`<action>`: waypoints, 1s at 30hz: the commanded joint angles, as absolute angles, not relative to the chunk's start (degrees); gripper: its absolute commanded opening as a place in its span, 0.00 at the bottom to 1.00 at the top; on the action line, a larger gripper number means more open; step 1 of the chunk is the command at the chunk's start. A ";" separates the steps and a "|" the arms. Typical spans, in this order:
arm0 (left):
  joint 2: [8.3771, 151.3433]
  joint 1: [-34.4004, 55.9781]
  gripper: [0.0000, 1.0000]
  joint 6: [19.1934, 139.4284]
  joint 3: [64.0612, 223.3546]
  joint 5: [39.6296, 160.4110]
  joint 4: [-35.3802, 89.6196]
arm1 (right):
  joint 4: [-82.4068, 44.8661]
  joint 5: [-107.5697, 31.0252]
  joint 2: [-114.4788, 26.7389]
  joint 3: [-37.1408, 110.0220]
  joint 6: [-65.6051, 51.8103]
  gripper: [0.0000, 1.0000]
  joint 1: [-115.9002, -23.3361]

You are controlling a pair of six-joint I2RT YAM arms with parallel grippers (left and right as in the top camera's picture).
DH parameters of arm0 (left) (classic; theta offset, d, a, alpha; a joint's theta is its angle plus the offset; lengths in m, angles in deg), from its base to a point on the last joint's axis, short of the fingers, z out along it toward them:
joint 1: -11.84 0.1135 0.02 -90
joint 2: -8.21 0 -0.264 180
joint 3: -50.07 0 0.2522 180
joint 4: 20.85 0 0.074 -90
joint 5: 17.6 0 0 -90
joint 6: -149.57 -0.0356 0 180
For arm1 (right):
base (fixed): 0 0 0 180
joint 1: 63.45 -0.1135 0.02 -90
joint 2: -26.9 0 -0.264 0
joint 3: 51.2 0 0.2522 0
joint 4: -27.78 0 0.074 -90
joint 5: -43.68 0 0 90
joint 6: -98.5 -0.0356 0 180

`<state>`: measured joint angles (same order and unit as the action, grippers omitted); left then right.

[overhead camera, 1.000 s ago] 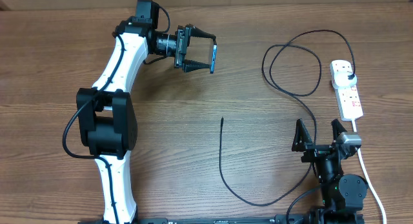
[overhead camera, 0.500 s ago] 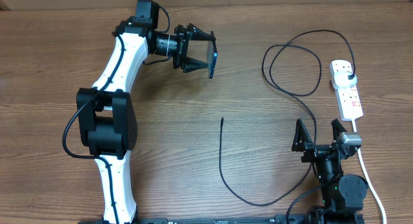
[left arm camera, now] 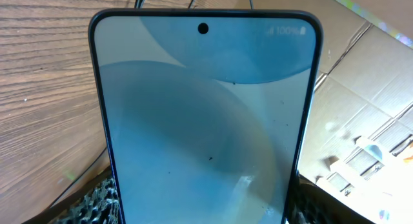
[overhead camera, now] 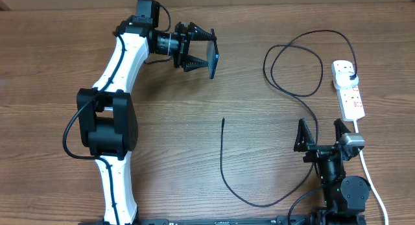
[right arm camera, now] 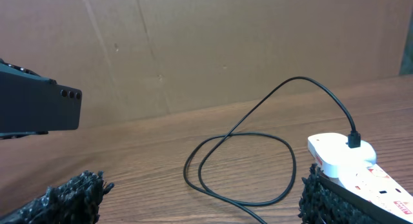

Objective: Plug charger to phone and switch on socket
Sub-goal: 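Hold the phone raised upright in the left gripper, then move the right gripper up and left toward the held phone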

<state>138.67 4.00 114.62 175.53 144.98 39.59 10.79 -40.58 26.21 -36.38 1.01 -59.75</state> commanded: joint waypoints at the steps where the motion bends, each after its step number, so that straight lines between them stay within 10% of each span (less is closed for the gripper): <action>1: 138.93 4.05 0.04 113.13 177.30 146.86 39.33 | 10.83 -41.17 26.74 -36.99 1.17 1.00 -59.97; 30: 138.93 3.37 0.04 117.48 177.30 139.69 39.37 | 5.72 -30.66 -5.59 -13.64 -1.56 1.00 -59.97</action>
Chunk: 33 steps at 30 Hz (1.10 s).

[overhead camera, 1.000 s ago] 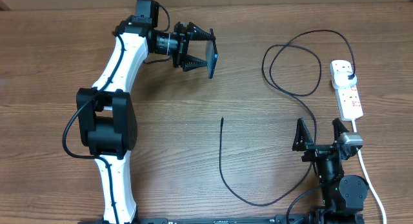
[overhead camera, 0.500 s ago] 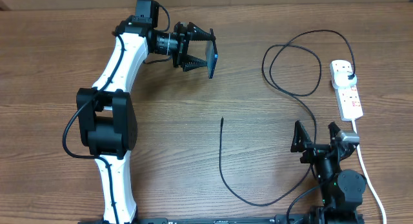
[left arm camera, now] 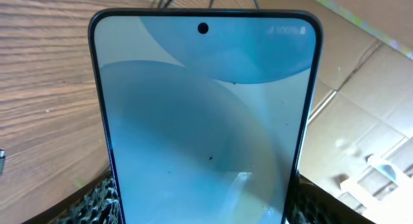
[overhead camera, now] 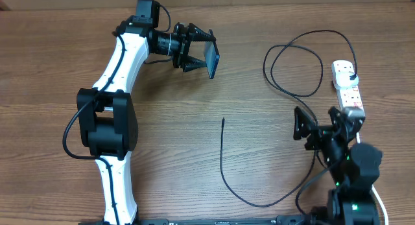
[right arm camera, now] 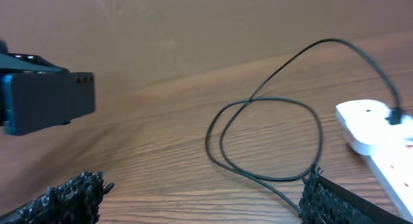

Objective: Plug charger to phone and switch on socket
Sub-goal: 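Move the right gripper up and left toward the held phone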

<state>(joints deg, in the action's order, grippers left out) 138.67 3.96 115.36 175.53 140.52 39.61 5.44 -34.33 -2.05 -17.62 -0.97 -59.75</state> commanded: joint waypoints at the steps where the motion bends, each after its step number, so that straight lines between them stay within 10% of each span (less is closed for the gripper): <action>1: 138.93 3.17 0.04 118.07 177.30 138.66 39.35 | 5.63 -29.96 -7.40 -12.33 -1.56 1.00 -59.97; 33: 138.93 -4.81 0.04 127.25 177.30 126.53 35.74 | -2.06 -1.28 -38.50 9.24 -3.97 1.00 -59.97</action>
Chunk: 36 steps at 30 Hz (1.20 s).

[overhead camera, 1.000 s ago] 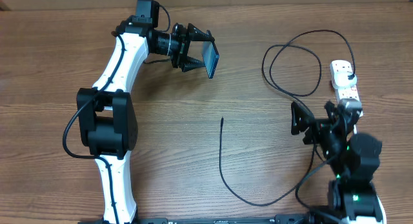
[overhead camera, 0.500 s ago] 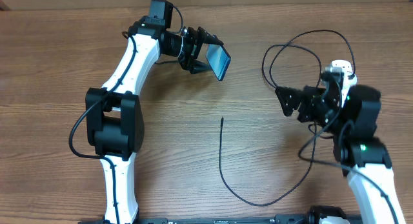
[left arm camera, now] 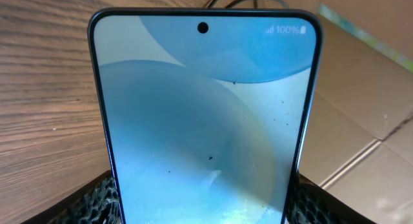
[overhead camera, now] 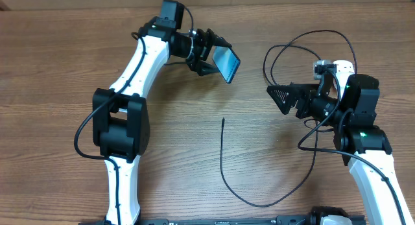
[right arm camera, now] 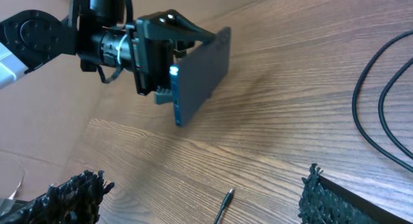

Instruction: Plug charger to phone and switch on socket

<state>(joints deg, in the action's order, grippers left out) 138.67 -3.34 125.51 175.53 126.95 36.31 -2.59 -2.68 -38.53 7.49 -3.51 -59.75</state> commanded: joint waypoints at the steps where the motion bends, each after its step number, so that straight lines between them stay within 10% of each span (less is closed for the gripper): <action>1: 138.93 -5.13 0.04 127.63 177.30 126.23 35.57 | -2.10 -1.37 -38.50 9.24 -3.97 1.00 -59.97; 36: 138.93 -18.47 0.04 141.99 177.30 118.36 27.26 | -5.21 -14.48 -44.32 9.13 -12.93 1.00 -60.89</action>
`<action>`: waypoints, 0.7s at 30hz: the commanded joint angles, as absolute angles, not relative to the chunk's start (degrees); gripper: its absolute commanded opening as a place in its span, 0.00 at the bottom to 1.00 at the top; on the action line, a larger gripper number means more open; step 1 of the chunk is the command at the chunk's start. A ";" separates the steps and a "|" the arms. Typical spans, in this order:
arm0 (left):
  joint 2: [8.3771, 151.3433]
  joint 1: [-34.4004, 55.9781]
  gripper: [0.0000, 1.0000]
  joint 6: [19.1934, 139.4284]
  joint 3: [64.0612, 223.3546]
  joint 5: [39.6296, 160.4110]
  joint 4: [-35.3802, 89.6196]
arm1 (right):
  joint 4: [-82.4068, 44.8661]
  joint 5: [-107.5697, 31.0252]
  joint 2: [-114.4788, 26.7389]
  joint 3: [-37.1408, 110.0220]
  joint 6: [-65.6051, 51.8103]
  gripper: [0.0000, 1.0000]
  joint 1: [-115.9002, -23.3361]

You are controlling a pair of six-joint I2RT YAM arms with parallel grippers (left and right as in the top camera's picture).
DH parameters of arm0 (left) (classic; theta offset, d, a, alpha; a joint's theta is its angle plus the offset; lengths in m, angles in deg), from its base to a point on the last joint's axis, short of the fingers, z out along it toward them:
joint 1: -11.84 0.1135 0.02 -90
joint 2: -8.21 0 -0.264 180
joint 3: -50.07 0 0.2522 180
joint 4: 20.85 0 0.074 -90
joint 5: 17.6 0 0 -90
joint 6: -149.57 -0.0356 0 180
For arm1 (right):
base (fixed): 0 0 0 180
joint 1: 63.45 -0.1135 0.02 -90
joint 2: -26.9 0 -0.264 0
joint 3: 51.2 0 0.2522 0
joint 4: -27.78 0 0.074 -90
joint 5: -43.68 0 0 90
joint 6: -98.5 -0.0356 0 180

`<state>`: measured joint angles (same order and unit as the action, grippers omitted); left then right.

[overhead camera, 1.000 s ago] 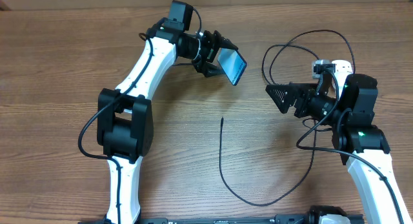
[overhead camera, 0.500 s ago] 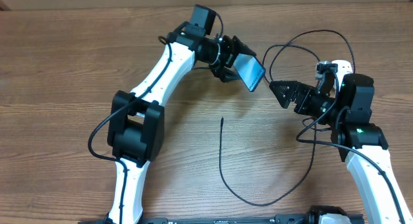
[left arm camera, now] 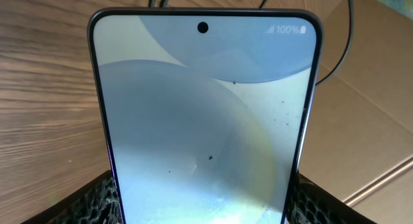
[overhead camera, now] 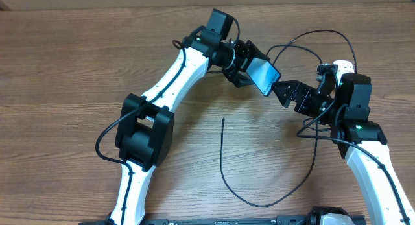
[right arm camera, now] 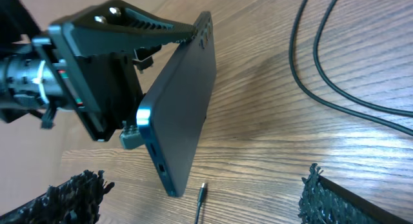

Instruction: Plug charger to phone and switch on socket

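The phone, screen lit, hangs above the table right of middle, with my left gripper shut on its lower half. It fills the left wrist view as a phone clamped between the fingers. In the right wrist view the phone is tilted, its port edge lowest, just above the loose plug tip of the black charger cable. My right gripper is open and empty, pointing left at the phone from close by. The socket strip is hidden under my right arm.
The cable runs from its loose tip in a curve along the table front and up the right side, then makes loops at the back right. Cardboard stands beyond the table's far edge. Bare wood lies left and front.
My left arm has carried the phone further right and a little nearer. It now hangs right in front of my open right gripper, which has turned slightly but stays in about the same place.
My left gripper held the phone up at the back, left of centre, while my right arm sat folded at the front right, open. The right arm then rose, then reached left over the strip. The phone has come right in two steps to meet it.
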<state>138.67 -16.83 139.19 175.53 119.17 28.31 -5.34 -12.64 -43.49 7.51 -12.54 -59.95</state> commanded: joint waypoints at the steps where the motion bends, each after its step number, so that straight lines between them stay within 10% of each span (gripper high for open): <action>1: 138.93 -18.88 0.04 142.51 177.30 117.88 27.09 | -5.21 -15.01 -44.62 9.13 -12.95 1.00 -61.32; 21: 138.93 -22.05 0.05 147.06 177.30 117.77 25.62 | -4.55 -27.88 -45.56 9.13 -18.98 1.00 -65.06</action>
